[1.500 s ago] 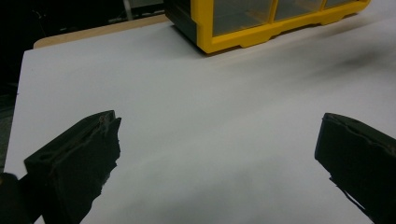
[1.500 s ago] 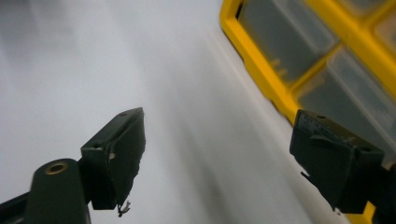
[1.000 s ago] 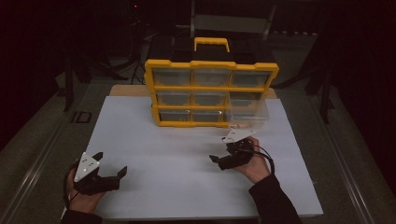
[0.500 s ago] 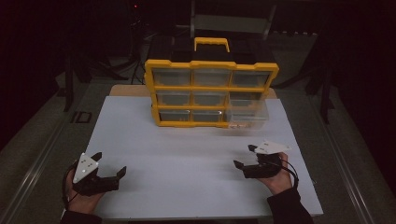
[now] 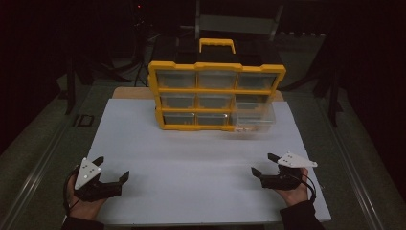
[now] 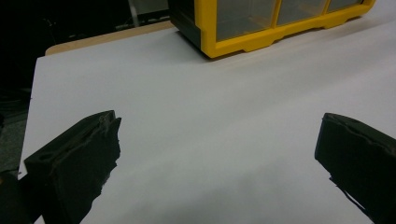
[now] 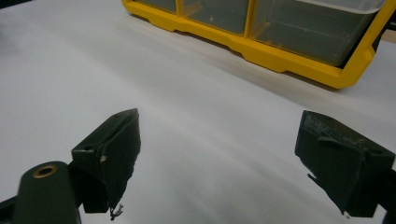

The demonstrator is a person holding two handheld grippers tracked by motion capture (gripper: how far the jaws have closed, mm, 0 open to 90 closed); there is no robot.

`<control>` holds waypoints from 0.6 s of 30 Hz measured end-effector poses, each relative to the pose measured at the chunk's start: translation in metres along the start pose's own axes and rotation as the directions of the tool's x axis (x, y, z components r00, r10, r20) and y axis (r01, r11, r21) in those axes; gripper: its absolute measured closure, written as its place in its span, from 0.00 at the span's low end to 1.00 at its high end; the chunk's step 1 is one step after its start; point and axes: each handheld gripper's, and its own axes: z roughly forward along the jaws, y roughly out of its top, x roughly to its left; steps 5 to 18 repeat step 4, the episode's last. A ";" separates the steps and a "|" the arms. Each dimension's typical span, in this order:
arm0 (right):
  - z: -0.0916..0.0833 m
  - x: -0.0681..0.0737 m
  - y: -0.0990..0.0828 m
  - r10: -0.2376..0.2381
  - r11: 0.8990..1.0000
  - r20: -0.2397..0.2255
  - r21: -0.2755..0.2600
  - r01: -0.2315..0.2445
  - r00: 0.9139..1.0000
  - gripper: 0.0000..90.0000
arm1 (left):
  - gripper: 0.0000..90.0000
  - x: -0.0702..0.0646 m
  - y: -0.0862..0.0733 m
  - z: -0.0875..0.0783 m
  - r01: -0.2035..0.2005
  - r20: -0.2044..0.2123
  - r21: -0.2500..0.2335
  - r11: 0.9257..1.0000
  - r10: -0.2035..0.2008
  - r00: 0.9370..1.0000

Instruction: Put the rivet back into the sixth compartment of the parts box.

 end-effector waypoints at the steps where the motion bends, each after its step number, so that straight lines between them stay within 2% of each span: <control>1: 0.000 0.000 0.000 -0.001 1.000 0.000 0.000 0.001 1.000 0.16 | 0.01 0.000 0.000 0.000 -0.001 0.000 0.001 1.000 0.001 1.000; 18: 0.001 0.000 0.000 -0.011 1.000 0.000 -0.002 0.011 1.000 0.15 | 0.01 -0.001 0.000 0.000 -0.004 -0.001 0.003 1.000 0.004 1.000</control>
